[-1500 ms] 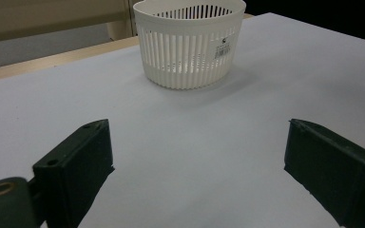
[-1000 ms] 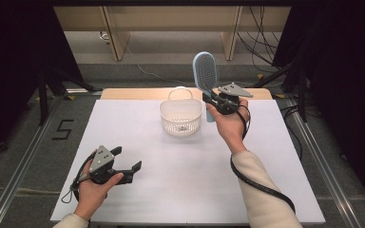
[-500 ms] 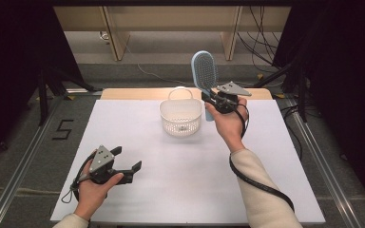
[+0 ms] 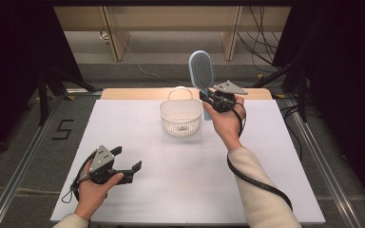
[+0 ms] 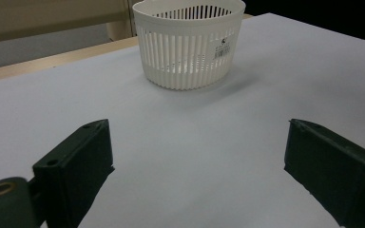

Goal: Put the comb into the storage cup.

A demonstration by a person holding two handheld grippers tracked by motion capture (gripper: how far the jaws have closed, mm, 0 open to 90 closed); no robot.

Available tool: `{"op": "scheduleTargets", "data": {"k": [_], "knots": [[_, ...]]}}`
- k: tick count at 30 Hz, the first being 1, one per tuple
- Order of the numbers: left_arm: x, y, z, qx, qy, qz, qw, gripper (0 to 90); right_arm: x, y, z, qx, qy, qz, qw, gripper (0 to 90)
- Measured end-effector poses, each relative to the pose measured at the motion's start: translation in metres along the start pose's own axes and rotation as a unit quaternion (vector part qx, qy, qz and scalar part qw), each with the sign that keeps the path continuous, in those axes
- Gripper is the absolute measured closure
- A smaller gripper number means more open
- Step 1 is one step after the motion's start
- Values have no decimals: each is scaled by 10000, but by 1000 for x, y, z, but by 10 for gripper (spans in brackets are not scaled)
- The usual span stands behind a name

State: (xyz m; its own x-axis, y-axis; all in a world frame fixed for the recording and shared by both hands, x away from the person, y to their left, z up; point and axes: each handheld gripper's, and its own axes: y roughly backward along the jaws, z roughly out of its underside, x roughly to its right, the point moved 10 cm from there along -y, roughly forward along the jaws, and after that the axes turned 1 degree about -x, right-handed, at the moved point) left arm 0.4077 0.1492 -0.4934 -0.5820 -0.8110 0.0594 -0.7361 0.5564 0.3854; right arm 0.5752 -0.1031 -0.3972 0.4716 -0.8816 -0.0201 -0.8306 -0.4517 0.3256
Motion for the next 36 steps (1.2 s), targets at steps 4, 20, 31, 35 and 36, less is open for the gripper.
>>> {"op": "scheduleTargets", "data": {"k": [4, 20, 31, 35, 36], "knots": [[0, 0, 0, -1, 1, 0, 10000, 85, -1, -2, 0, -3, 4, -3, 10000, 705], [0, 0, 0, 11, 10, -2, 10000, 85, 0, -11, -3, -18, 24, -4, 10000, 705], [0, 0, -1, 13, 12, -1, 10000, 86, -2, -15, -5, -12, 47, -27, 10000, 705], [0, 0, -1, 16, 12, 0, 10000, 85, -4, -16, -5, 3, 39, -54, 10000, 705], [0, 0, -1, 14, 10, 1, 10000, 86, -4, -17, -5, 1, 41, -61, 10000, 704]]}}
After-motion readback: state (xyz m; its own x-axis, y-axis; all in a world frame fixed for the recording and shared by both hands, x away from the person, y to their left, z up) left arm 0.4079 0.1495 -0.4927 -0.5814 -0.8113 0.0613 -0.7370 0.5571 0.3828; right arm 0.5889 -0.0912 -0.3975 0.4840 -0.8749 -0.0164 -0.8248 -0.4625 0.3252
